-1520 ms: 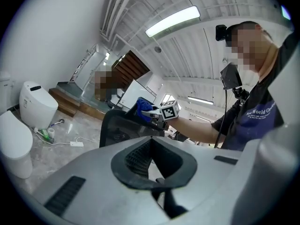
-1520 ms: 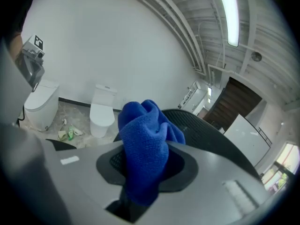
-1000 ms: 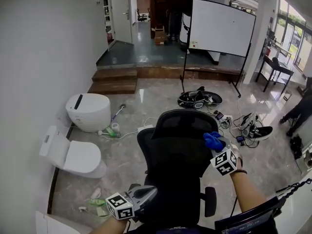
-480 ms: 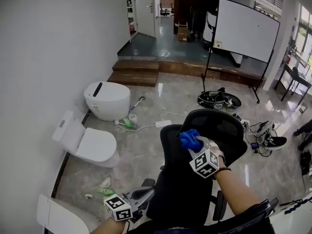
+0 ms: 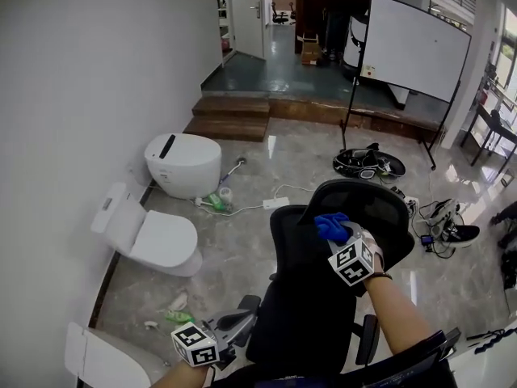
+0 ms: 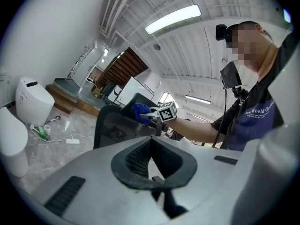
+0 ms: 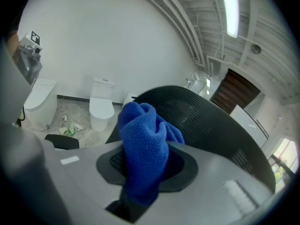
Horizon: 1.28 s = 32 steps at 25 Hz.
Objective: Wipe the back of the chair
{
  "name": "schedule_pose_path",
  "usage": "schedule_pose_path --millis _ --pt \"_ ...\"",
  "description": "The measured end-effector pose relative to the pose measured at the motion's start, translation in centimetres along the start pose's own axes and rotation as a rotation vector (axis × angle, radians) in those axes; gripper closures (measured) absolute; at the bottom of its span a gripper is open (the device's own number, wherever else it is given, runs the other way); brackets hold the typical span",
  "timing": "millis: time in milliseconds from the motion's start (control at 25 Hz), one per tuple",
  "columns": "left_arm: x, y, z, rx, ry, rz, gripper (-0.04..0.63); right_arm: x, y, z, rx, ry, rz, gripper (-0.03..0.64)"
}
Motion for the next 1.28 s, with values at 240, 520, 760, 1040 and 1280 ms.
schedule_pose_path --millis 240,520,760,1040,1280 --pt "-5.6 -0.1 -4.3 -0.035 -0.124 0.032 0.592 8.9 -8.9 -4.1 -0.106 -0.141 0.096 0.500" --pt "-9.9 -0.6 -7.5 -0.047 -0.231 0.067 0.592 14.5 -13.1 -3.6 -0.096 -0.188 0.134 0.500" --pt "-6.3 -1.0 -4.3 -0.027 -0.151 0.046 0.592 6.3 -5.9 0.6 0.024 -0.036 0.025 0.500" --pt "1.3 -0.7 1.4 -0.013 0.011 0.015 0.592 -4.4 3.7 5.5 0.150 0.092 -0.051 0.500" --pt "2.9 -0.5 2.7 0.003 0.060 0.007 0.592 -5.8 3.4 4.9 0.122 0.087 -0.019 0.500"
Point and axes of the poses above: the fingertips, and each gripper's own axes: x backward along the fingers, z to its left, y out of its top, the point moved 9 cm from there along x, backward along the fingers, and after that the axes turned 11 degrees about y, right-handed, at the moved point
